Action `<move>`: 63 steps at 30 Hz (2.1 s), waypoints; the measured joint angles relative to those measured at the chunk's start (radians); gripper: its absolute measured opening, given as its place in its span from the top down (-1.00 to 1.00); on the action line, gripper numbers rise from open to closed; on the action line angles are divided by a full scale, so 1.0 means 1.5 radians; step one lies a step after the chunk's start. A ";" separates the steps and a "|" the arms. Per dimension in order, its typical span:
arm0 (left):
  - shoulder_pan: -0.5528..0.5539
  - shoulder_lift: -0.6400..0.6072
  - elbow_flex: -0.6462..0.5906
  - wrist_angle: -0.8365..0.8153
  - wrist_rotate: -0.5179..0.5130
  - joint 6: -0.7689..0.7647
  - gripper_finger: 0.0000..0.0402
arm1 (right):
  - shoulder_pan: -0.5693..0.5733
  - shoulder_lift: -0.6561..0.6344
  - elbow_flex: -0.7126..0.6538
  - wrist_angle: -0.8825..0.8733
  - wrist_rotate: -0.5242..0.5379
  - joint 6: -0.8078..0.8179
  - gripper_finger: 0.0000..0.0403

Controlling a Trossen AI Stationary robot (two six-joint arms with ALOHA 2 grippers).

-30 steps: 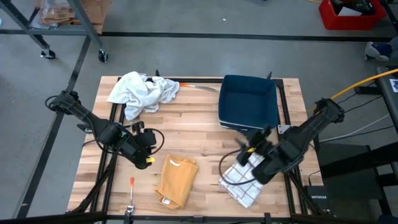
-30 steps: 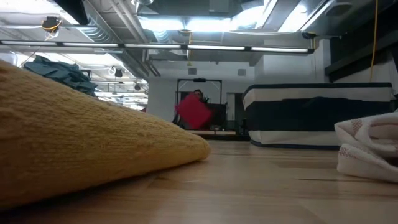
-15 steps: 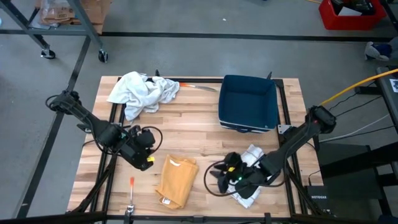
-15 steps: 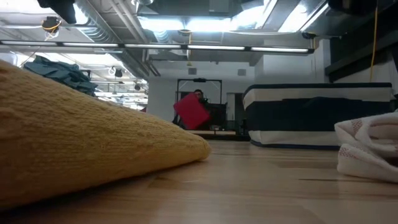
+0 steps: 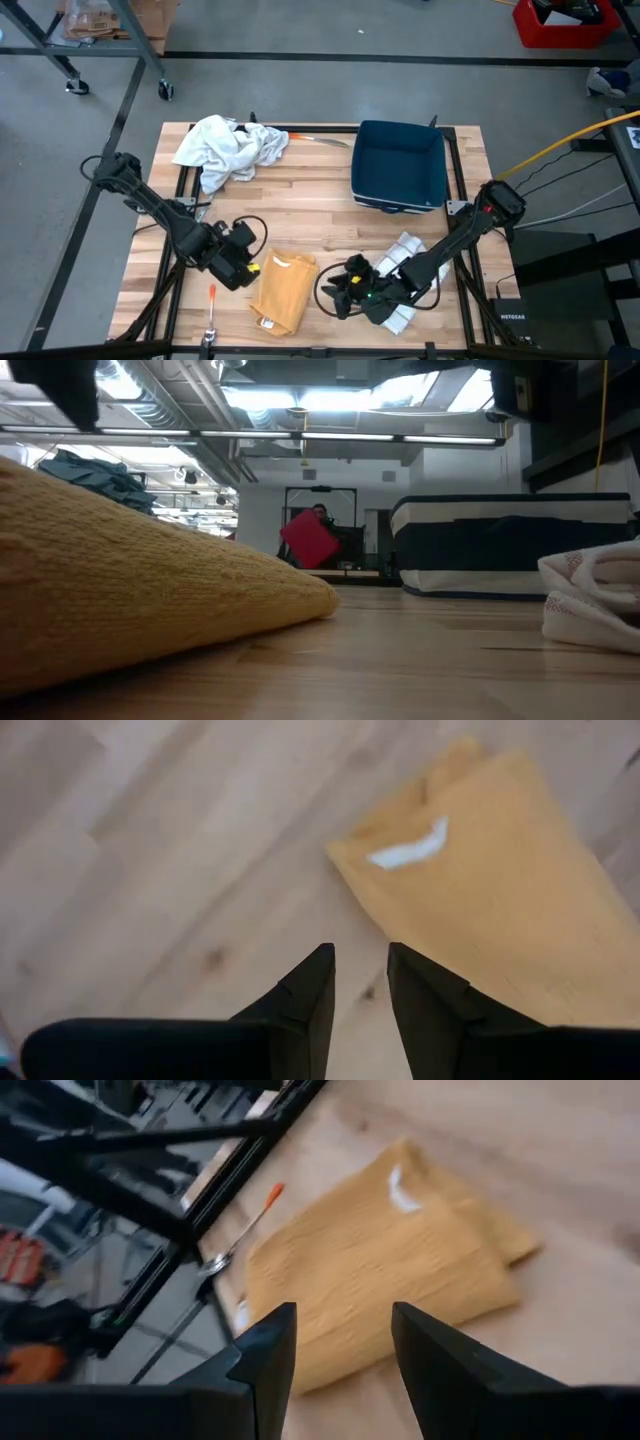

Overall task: Fold towel
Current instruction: Stack the yellow towel on top of the white-and-brown checkered towel

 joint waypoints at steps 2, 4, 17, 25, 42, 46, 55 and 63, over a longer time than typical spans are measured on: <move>-0.004 0.015 0.000 0.015 0.018 -0.013 0.56 | -0.007 0.010 0.000 0.022 -0.033 0.002 0.16; -0.010 0.028 0.000 0.035 0.028 -0.019 0.56 | -0.010 0.022 0.000 0.037 -0.069 0.023 0.16; -0.018 0.052 -0.063 0.120 0.030 -0.094 0.56 | -0.017 0.081 0.000 0.036 -0.116 0.077 0.15; -0.015 0.052 -0.199 0.390 0.041 -0.120 0.56 | -0.034 0.119 0.000 0.058 -0.129 0.156 0.15; -0.007 0.051 -0.277 0.459 0.063 -0.137 0.56 | -0.081 0.189 0.001 0.150 -0.181 0.193 0.15; -0.006 0.051 -0.292 0.509 0.063 -0.133 0.56 | -0.090 0.189 0.001 0.150 -0.181 0.193 0.15; -0.005 0.051 -0.308 0.554 0.063 -0.114 0.56 | -0.108 0.191 0.001 0.148 -0.216 0.209 0.15; -0.005 0.051 -0.308 0.558 0.063 -0.103 0.56 | -0.108 0.191 0.001 0.132 -0.216 0.265 0.15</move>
